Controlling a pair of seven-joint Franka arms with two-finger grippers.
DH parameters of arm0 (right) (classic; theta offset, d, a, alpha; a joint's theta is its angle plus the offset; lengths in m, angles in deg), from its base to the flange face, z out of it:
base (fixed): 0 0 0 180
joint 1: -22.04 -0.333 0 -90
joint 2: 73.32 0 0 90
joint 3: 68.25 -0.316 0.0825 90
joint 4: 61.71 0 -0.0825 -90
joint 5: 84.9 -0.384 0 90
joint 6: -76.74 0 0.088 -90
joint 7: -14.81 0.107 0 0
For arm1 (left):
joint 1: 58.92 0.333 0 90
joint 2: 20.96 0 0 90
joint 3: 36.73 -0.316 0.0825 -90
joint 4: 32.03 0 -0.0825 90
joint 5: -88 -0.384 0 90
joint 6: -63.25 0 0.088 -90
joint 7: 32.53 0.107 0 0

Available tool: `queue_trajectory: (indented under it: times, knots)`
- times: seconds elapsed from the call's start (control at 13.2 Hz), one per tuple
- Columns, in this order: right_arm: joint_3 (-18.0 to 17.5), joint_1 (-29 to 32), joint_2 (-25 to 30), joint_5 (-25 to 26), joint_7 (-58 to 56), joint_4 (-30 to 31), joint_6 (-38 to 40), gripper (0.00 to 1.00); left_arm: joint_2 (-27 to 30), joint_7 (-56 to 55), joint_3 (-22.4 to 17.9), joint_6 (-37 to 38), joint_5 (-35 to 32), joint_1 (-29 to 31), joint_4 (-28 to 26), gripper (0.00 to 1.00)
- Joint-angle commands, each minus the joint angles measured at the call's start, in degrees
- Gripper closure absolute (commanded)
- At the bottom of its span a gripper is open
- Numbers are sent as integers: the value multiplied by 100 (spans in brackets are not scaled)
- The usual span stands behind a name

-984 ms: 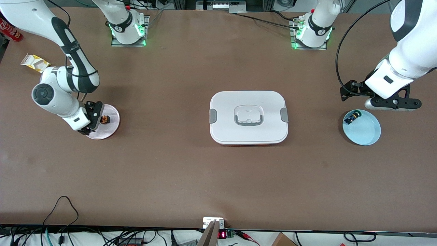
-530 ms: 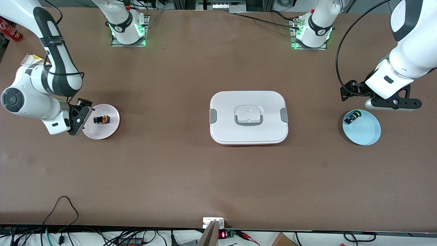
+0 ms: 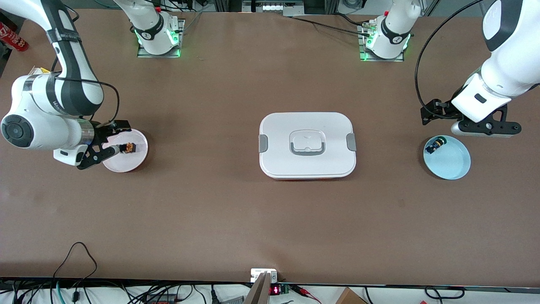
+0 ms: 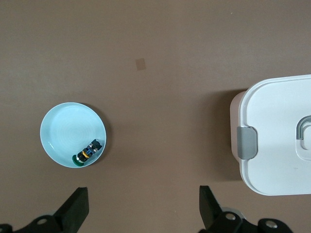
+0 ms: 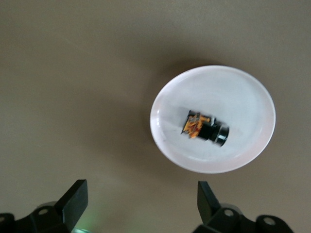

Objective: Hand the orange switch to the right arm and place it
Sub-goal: 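Open the right gripper and raise it away from the plate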

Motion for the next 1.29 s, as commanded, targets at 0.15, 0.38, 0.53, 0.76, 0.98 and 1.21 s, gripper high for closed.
queue_trajectory:
  times: [0.15,0.38,0.53,0.76,0.98,1.21]
  knots:
    - [-81,-135,334,-505,1528,-454,905,0,8,-99,18,128,69,33,73,0]
    - [-64,-310,431,-374,1916,-1419,2011,0,-1,-99,18,128,61,33,73,0]
    - [102,-625,659,-94,1881,-1659,2208,0,-1,-99,18,128,69,41,73,0]
    - [1513,-1591,801,-13,1802,-1914,1912,0,-1,-99,18,128,69,41,73,0]
    - [1800,-1638,1099,-162,1819,-1906,1715,0,-10,-99,18,128,61,41,82,0]
    - [1844,-1366,1362,-180,1846,-1487,1806,0,-18,-99,18,128,69,41,82,0]
